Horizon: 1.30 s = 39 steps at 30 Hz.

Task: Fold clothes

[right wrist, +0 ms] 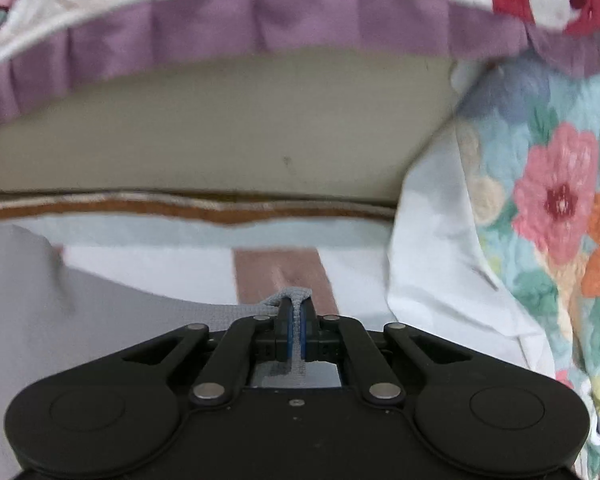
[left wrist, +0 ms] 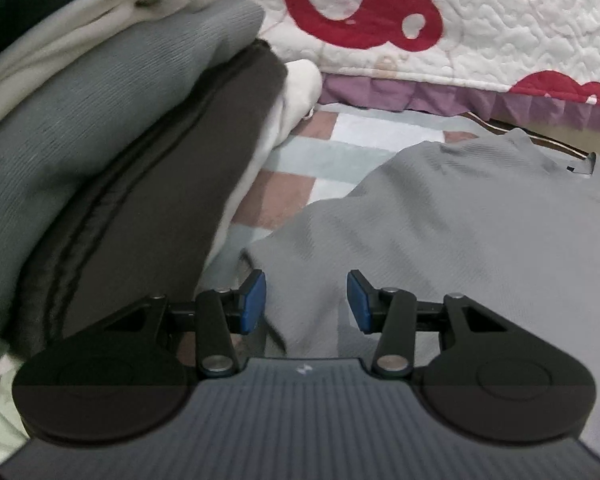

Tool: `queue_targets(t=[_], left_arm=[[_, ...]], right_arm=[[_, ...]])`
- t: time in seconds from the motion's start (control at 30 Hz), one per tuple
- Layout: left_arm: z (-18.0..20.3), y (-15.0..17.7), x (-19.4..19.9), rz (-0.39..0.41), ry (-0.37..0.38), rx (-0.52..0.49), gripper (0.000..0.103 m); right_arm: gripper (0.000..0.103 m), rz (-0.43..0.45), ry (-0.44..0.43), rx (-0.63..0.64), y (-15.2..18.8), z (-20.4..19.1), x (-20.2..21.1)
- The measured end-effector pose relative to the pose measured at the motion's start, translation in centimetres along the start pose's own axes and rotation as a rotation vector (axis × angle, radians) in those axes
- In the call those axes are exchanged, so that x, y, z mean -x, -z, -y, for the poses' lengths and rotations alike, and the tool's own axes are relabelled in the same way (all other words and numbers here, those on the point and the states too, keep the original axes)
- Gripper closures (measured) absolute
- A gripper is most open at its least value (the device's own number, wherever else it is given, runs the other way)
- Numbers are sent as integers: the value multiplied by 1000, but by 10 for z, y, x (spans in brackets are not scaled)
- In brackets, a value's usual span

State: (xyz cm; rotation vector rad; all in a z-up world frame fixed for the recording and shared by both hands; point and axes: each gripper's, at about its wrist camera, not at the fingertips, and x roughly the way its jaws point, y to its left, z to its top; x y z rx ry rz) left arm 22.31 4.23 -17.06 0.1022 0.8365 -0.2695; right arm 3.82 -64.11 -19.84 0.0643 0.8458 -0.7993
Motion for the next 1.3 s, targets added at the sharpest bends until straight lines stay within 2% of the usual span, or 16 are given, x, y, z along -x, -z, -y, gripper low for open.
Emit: queue_targets(t=[0.13, 0.2, 0.23, 0.3, 0.4, 0.53, 0.67, 0.77, 0.8, 0.87, 0.93, 1.07, 1.2, 1.23, 1.27, 1.3], left_arm=[[-1, 5, 7, 5, 5, -9, 59], [-4, 10, 10, -11, 16, 13, 57], [-6, 13, 12, -18, 21, 23, 56], [-9, 18, 15, -34, 32, 45, 52], [-15, 26, 14, -74, 56, 87, 51], [-19, 24, 13, -65, 81, 142, 50], [-7, 28, 8, -86, 70, 87, 40], [1, 30, 4, -101, 62, 45, 42], [4, 31, 3, -106, 59, 31, 42], [10, 32, 0, -116, 54, 3, 40], [16, 34, -2, -126, 49, -25, 40], [27, 37, -8, -145, 39, -77, 38], [28, 39, -13, -138, 30, -85, 35], [31, 39, -12, -132, 15, -125, 55], [33, 40, -11, -126, -1, -165, 95], [36, 40, -10, -120, -16, -205, 99]], right_arm=[[99, -26, 54, 28, 1, -5, -1], [82, -33, 130, 27, 1, -9, -4], [80, -23, 194, 9, 0, -8, -3], [65, 19, 258, -80, -4, 0, 7], [61, 76, 150, -180, -12, 7, 27], [54, 133, 7, -100, -14, -16, 49], [50, 146, -155, -44, -1, -36, 65], [50, 128, -244, -17, 8, -48, 71], [51, 112, -256, -12, 12, -50, 71], [52, 56, -185, -37, 18, -52, 74], [51, -15, -129, -191, 23, -35, 79], [51, -148, -121, -513, 45, 10, 82], [47, -193, -98, -602, 71, 24, 83], [46, -207, -109, -623, 77, 24, 82], [44, -201, -118, -616, 81, 21, 81], [43, -185, -126, -595, 82, 16, 79]])
